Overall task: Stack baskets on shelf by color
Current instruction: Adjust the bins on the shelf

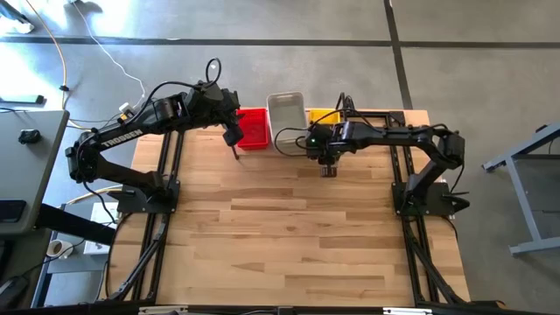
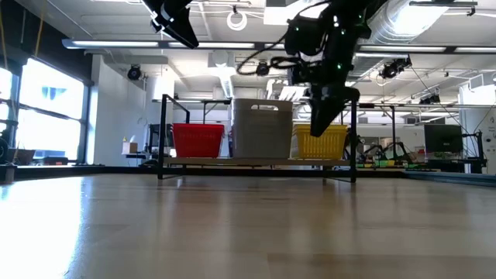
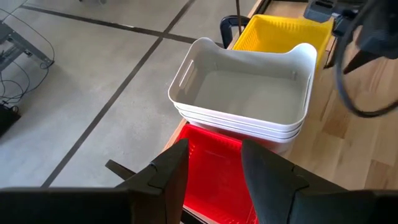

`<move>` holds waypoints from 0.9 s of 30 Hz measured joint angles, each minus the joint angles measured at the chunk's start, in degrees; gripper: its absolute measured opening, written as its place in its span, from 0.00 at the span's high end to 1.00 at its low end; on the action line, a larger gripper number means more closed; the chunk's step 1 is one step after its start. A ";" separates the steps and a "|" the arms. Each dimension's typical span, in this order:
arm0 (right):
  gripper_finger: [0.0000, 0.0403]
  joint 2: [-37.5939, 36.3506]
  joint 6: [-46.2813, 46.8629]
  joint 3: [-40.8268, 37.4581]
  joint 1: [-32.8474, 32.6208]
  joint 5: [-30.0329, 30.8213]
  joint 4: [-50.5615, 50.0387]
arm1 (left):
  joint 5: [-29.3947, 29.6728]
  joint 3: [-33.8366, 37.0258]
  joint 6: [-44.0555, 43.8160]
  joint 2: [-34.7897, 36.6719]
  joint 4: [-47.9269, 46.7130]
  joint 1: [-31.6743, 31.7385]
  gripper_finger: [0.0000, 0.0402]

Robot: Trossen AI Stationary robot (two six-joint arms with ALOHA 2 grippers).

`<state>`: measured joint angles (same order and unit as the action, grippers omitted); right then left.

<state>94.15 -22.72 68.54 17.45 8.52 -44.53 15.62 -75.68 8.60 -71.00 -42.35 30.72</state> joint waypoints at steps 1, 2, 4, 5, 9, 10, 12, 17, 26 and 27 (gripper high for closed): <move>0.76 -0.06 0.75 0.81 -0.37 -0.10 -0.38 | 0.00 0.00 0.00 0.00 0.00 0.00 0.66; 0.76 -0.09 1.32 1.64 -0.70 -0.10 -1.30 | 0.00 0.00 0.02 0.00 0.00 0.00 0.66; 0.76 -0.09 2.20 3.47 -1.34 -0.19 -3.62 | -0.01 0.00 0.00 0.00 0.00 0.01 0.66; 0.76 -0.09 2.82 4.50 -1.60 -0.15 -4.60 | -0.01 0.00 0.00 0.00 0.00 0.01 0.66; 0.76 -0.09 5.95 8.50 -1.99 -0.14 -8.95 | 0.00 0.00 0.00 0.00 0.00 0.02 0.66; 0.76 -0.09 6.48 9.51 -2.01 -0.14 -9.80 | 0.00 0.00 0.00 0.00 -0.02 0.02 0.66; 0.76 -0.09 7.44 11.51 -1.99 -0.02 -10.79 | -0.02 0.00 0.00 0.00 -0.02 0.00 0.66; 0.76 -0.11 7.26 17.53 -1.53 1.64 -12.41 | 0.00 0.00 -1.15 0.00 -0.02 0.02 0.66; 0.76 -0.11 4.26 25.73 3.86 5.03 -9.20 | 0.00 -0.07 -6.63 -3.89 0.35 1.46 0.66; 0.76 -0.11 4.26 26.31 4.94 4.78 -7.83 | 0.00 -0.07 -7.36 -4.45 0.27 1.80 0.66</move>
<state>94.04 -18.46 94.84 22.39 13.31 -52.36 15.62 -75.75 1.24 -75.45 -42.08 32.53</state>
